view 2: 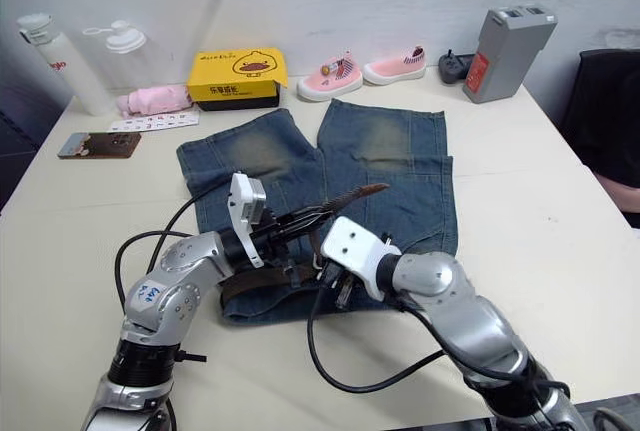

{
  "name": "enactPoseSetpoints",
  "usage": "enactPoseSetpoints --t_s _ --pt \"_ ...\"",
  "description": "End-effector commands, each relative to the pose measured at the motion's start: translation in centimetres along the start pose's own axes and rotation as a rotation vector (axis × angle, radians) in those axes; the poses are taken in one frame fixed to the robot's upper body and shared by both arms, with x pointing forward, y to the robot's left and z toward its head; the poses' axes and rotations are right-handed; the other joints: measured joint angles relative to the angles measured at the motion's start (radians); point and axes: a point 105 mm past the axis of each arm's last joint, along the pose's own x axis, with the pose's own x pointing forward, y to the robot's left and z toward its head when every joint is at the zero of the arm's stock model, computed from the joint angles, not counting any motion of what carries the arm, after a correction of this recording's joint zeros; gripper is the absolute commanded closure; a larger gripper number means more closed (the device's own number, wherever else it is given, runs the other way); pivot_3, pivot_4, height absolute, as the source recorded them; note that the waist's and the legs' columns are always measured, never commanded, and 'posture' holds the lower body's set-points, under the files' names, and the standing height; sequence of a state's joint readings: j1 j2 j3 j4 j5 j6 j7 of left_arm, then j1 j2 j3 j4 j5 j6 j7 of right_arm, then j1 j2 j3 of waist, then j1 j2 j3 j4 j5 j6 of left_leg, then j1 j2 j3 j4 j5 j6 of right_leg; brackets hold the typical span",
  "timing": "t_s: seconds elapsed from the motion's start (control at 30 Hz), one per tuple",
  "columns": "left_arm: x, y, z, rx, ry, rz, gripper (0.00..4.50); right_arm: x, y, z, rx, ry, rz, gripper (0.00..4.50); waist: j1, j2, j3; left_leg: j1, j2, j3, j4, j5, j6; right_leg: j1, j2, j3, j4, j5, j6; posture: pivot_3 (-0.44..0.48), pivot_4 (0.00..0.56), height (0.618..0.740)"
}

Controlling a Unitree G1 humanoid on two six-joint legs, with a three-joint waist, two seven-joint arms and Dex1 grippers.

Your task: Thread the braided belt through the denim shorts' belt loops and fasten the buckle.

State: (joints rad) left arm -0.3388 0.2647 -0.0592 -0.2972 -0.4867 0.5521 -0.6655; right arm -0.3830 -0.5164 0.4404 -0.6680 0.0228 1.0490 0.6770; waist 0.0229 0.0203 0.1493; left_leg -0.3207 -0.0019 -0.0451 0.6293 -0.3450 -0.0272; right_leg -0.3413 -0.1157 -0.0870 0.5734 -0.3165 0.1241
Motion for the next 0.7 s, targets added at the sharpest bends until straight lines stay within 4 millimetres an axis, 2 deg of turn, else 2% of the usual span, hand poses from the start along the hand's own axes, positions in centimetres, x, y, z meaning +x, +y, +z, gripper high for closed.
enactPoseSetpoints --t_s 0.03,0.1,0.17,0.33,0.5,0.7 --pt "-0.4 -0.5 1.6 0.035 -0.049 -0.004 4.5 0.7 1.0 -1.6 -0.028 0.079 0.036 4.37 0.0 0.0 0.0 0.0 0.0 0.0 0.0 0.0 0.0 0.0 0.0 0.0 0.0 0.0 0.0 0.0 0.15 0.712" --pt "-0.8 -0.2 1.8 0.021 -0.058 0.017 4.5 1.0 1.2 -2.6 -0.03 0.118 0.045 4.37 0.0 0.0 -0.001 0.0 0.0 0.0 0.0 0.0 0.0 0.0 0.0 0.0 0.0 0.0 0.0 0.0 0.15 0.712" --pt "-2.2 0.1 1.6 0.019 -0.034 0.052 4.5 1.1 1.6 -3.1 -0.006 0.135 0.057 4.37 0.0 -0.001 -0.002 0.001 0.0 0.0 0.0 0.0 0.0 0.001 0.0 0.0 0.0 0.0 0.0 0.0 0.15 0.712" --pt "-5.7 0.9 -0.7 -0.001 0.058 0.162 4.5 0.7 1.5 -3.5 -0.014 0.145 0.047 4.37 0.001 0.0 -0.005 0.001 0.001 -0.001 -0.001 0.0 0.0 0.001 0.0 0.001 -0.001 0.0 0.0 0.0 0.15 0.712" --pt "-6.1 0.3 -2.0 -0.025 0.07 0.193 4.5 -0.7 0.0 -0.3 0.056 -0.037 -0.023 4.37 0.006 -0.004 -0.006 -0.001 0.0 -0.004 -0.001 -0.003 -0.002 0.001 -0.001 -0.002 -0.004 0.0 -0.001 0.0 0.15 0.712" --pt "-5.7 -0.1 -2.0 -0.028 0.061 0.194 4.5 -3.4 -2.1 1.6 0.117 -0.15 -0.108 4.37 0.001 -0.001 -0.005 -0.001 0.001 -0.005 -0.001 -0.003 -0.002 0.0 0.0 -0.002 -0.004 0.0 -0.001 0.0 0.15 0.712"
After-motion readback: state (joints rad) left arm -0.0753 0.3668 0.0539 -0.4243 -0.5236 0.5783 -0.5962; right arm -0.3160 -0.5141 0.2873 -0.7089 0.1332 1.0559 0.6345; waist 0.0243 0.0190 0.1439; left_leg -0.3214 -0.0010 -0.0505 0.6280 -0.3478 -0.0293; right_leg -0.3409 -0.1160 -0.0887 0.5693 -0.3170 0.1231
